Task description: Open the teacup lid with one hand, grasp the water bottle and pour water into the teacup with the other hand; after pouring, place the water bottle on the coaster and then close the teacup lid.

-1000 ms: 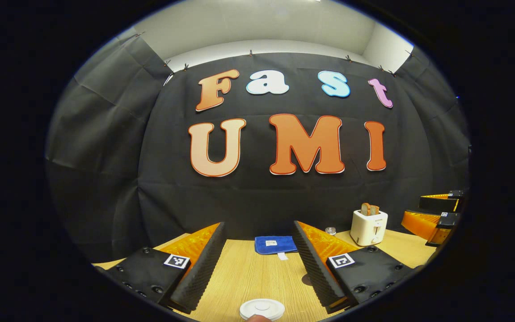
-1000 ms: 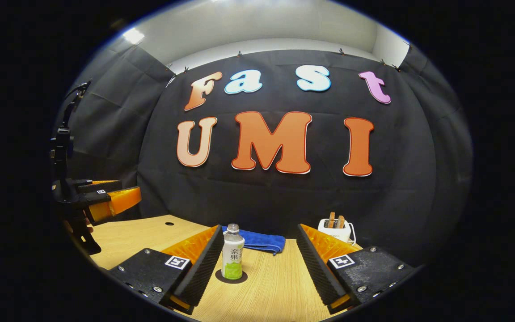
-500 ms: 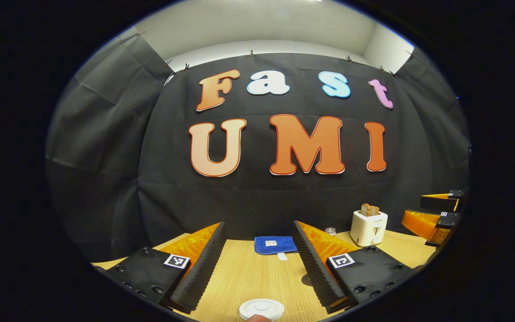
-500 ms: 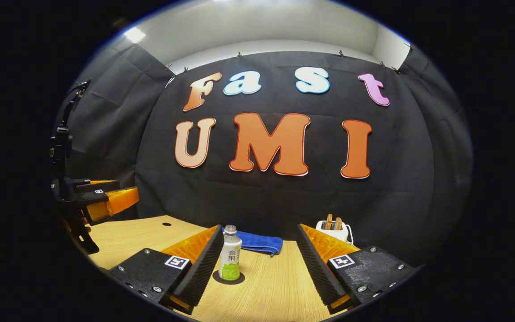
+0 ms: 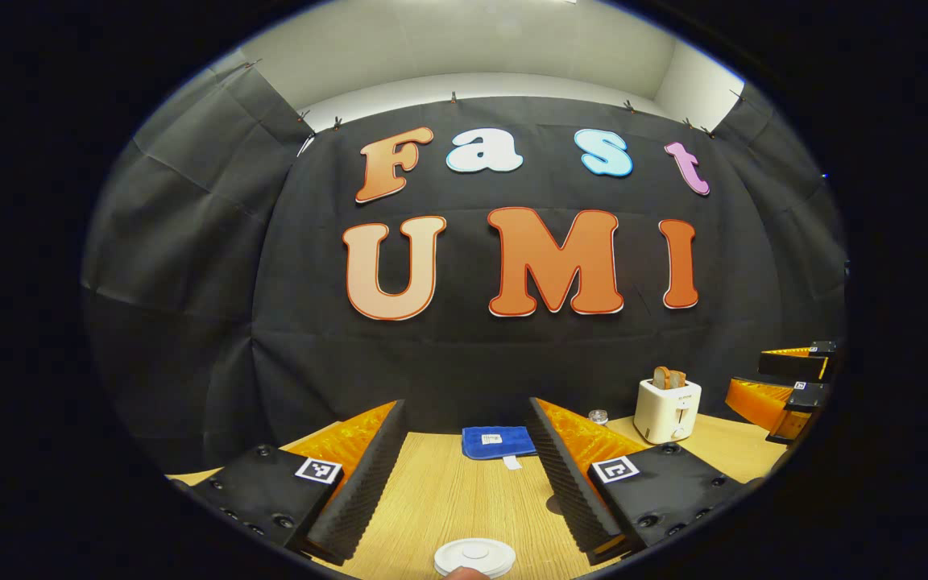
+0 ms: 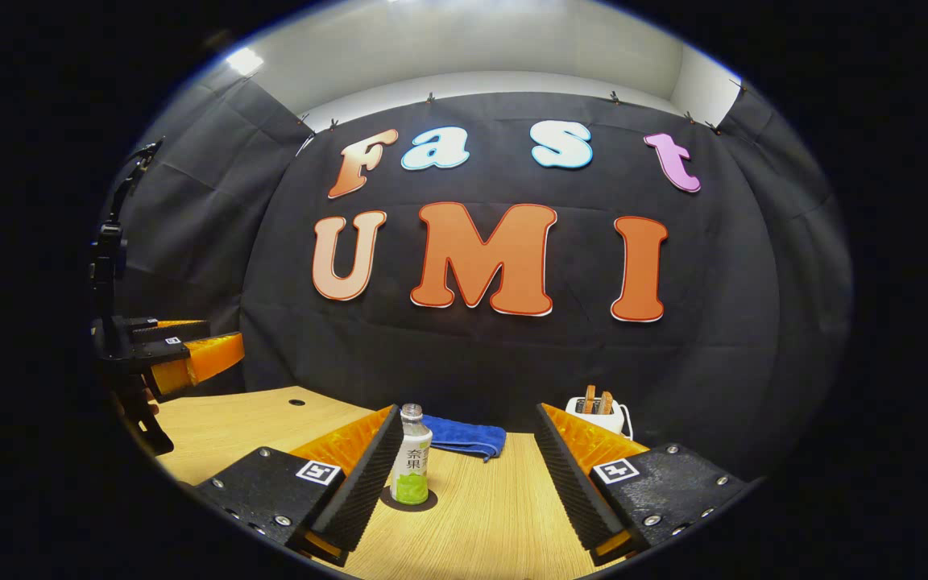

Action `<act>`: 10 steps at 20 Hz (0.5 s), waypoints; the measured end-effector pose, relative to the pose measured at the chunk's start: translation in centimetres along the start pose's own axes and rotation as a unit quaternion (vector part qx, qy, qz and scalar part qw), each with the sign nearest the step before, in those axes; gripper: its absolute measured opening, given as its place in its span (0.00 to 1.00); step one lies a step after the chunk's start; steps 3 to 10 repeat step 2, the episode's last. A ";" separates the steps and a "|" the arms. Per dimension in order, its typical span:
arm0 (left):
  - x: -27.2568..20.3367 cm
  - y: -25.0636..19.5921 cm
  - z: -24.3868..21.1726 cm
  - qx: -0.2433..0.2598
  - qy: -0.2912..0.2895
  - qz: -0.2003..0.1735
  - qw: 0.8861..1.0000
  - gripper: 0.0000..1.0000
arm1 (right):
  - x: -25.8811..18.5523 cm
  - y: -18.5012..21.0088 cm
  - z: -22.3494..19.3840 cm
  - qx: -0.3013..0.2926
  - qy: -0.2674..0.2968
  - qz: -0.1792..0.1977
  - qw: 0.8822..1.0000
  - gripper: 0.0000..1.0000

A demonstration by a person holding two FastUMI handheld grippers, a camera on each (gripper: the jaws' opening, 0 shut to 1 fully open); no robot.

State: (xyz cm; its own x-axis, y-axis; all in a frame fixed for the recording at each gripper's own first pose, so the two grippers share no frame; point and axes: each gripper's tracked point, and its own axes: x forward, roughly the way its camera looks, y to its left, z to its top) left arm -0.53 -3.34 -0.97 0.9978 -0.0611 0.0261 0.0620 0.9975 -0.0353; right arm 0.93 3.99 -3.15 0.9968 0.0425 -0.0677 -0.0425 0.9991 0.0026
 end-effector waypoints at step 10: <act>0.0 0.1 0.1 0.000 -0.002 0.001 1.000 0.97 | 0.0 -0.1 0.1 0.001 -0.001 -0.001 1.000 0.98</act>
